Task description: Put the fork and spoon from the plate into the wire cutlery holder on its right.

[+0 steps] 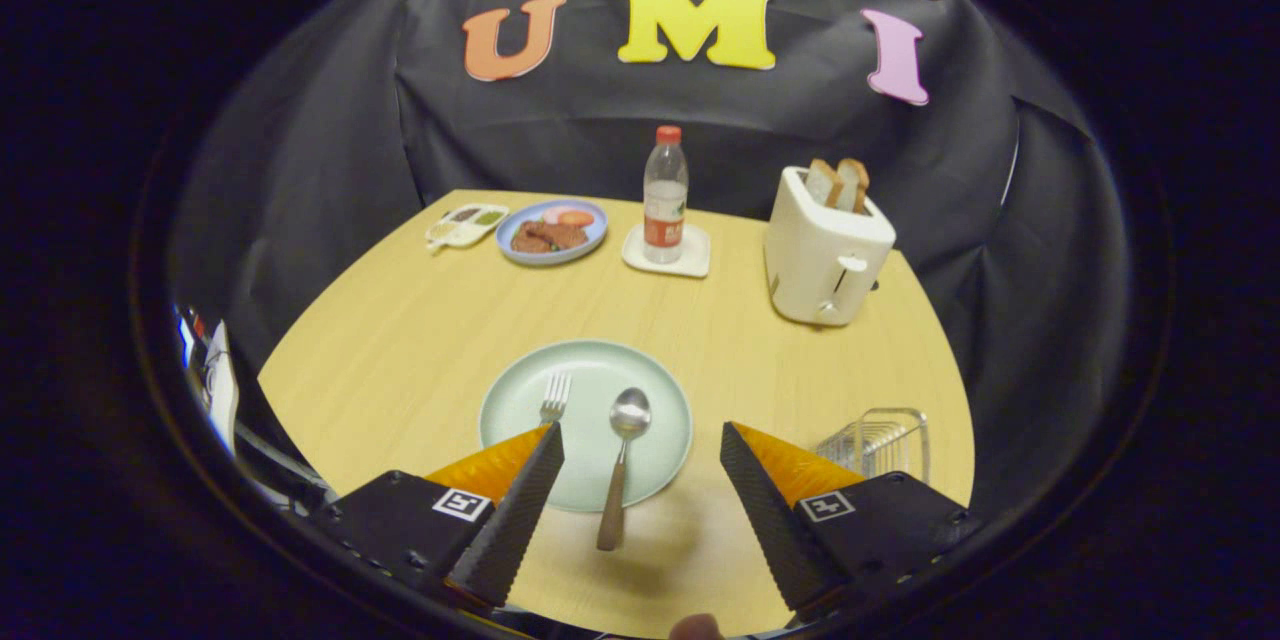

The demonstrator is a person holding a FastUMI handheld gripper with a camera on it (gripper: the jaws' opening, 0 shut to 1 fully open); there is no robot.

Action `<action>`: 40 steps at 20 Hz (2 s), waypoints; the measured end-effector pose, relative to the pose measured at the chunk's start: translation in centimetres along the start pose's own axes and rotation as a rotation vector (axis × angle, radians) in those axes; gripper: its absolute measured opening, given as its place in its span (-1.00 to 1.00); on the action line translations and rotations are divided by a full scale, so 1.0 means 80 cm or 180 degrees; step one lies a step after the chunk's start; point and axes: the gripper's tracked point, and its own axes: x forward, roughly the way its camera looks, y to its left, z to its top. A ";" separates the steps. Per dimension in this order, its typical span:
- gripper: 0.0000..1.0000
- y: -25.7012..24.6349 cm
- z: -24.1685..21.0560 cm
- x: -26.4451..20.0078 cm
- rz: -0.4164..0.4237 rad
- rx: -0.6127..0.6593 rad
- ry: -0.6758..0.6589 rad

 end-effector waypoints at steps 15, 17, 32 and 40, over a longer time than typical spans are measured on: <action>0.17 0.029 -0.076 0.111 -0.0065 0.0102 0.0860; -0.20 0.027 -0.081 0.112 -0.0112 0.0139 0.0924; -0.99 0.018 -0.046 0.011 0.0289 0.0931 0.1393; -0.99 -0.124 -0.013 -0.080 -0.0054 0.0905 0.1352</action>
